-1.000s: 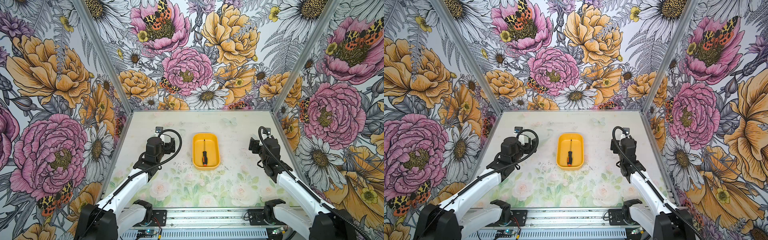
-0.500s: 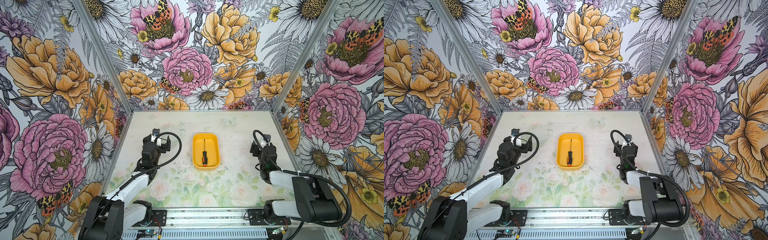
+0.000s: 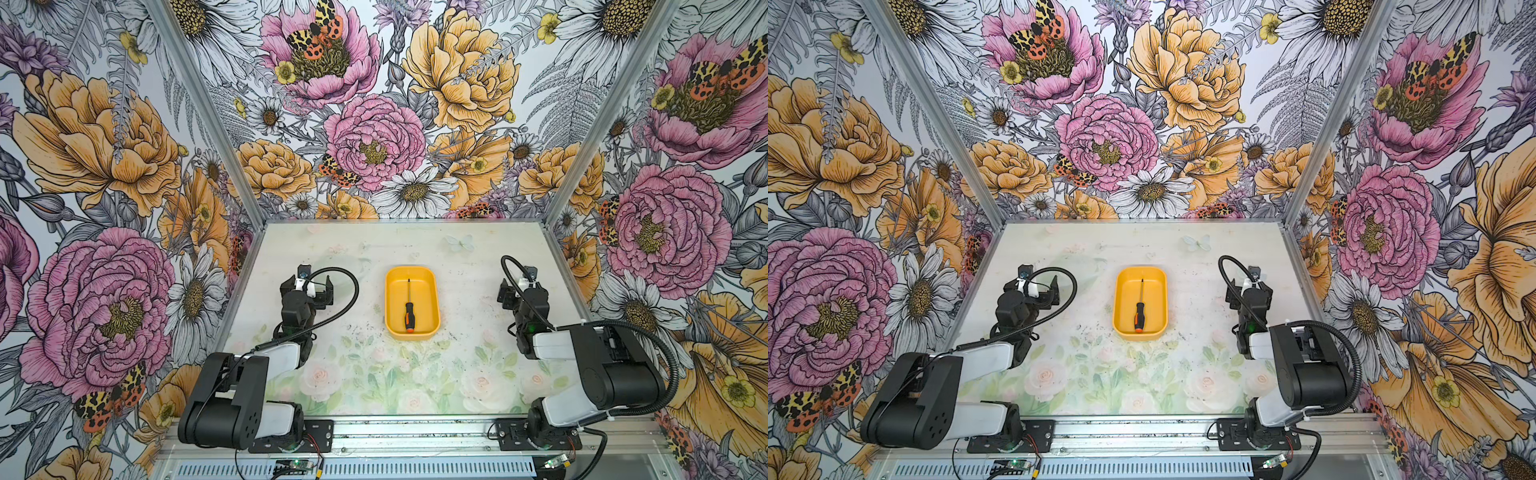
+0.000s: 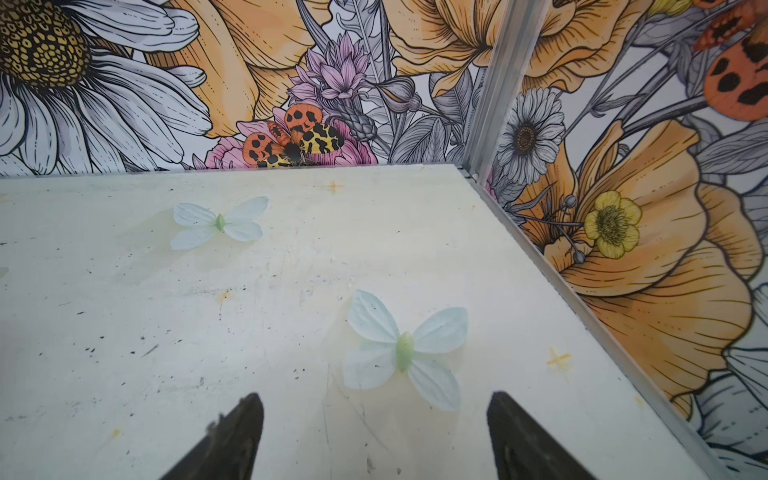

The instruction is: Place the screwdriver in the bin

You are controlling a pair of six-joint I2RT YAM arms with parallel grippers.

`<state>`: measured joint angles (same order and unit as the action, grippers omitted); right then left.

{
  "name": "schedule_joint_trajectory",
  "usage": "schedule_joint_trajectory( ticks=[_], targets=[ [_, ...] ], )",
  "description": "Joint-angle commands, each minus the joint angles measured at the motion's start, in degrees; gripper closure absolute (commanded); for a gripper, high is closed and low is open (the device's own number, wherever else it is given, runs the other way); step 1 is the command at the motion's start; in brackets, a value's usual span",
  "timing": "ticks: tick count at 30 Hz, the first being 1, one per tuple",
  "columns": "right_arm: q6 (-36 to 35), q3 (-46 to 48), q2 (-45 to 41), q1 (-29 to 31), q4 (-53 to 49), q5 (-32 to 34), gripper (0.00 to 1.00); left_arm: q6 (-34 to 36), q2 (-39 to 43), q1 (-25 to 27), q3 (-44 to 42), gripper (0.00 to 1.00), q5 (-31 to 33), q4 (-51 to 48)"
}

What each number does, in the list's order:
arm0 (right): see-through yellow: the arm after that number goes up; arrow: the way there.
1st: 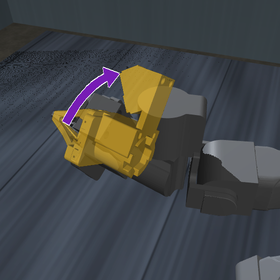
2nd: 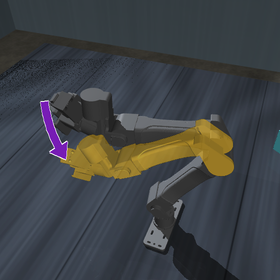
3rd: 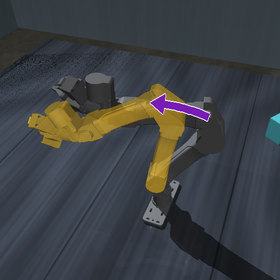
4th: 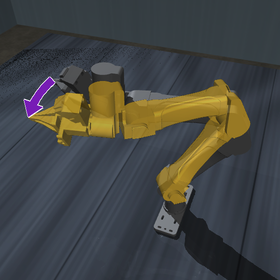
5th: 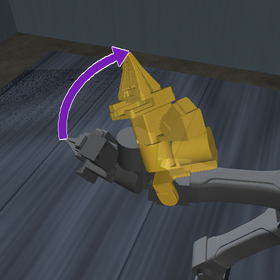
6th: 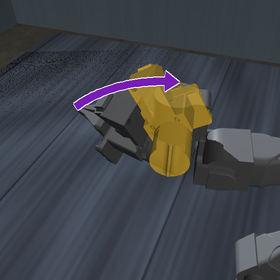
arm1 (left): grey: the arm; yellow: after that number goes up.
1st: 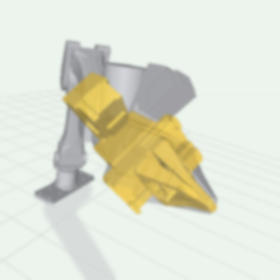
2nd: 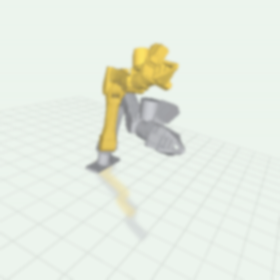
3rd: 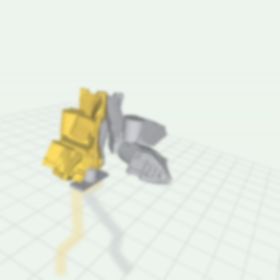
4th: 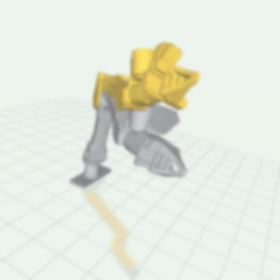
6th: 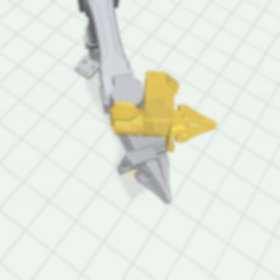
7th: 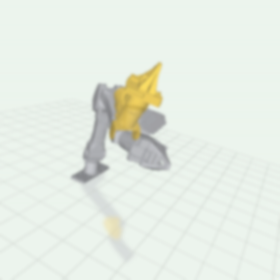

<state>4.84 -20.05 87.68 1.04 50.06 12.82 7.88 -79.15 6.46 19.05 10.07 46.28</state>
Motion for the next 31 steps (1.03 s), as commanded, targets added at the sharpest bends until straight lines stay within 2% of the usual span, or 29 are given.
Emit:
schedule_joint_trajectory(
  ticks=[1,8,9,12,13,14,15,31],
  targets=[
    [-0.36,-1.00,0.09,-0.07,2.01,-0.73,0.13,-0.67,-1.58,-0.53,-0.37,0.01,-1.72,5.31],
    [-0.37,-1.11,0.12,-0.07,1.88,-0.54,0.10,-3.23,-4.34,-3.13,1.84,0.01,-2.49,3.91],
    [-0.26,-1.42,0.21,-0.07,1.30,0.07,0.01,-4.05,-5.39,-3.95,2.02,0.01,-3.07,4.35],
    [-0.01,-1.52,0.20,-0.07,1.17,0.45,0.01,-6.67,-10.00,-6.70,2.13,0.01,-5.70,9.02],
    [-0.02,-1.64,0.23,-0.09,0.87,0.22,0.00,-8.00,-8.62,-7.42,3.26,0.01,-5.04,4.28],
    [0.02,-1.66,0.21,-0.20,0.82,0.19,0.01,-8.20,-9.17,-7.66,2.86,0.01,-5.48,5.89],
    [0.08,-1.68,0.21,-0.16,0.82,0.19,0.00,-8.13,-9.89,-7.61,2.41,0.01,-5.67,8.30],
    [0.08,-1.87,0.19,-0.25,0.57,-0.03,0.00,-7.83,-9.61,-6.90,2.57,0.01,-4.36,7.29]
  ],
)
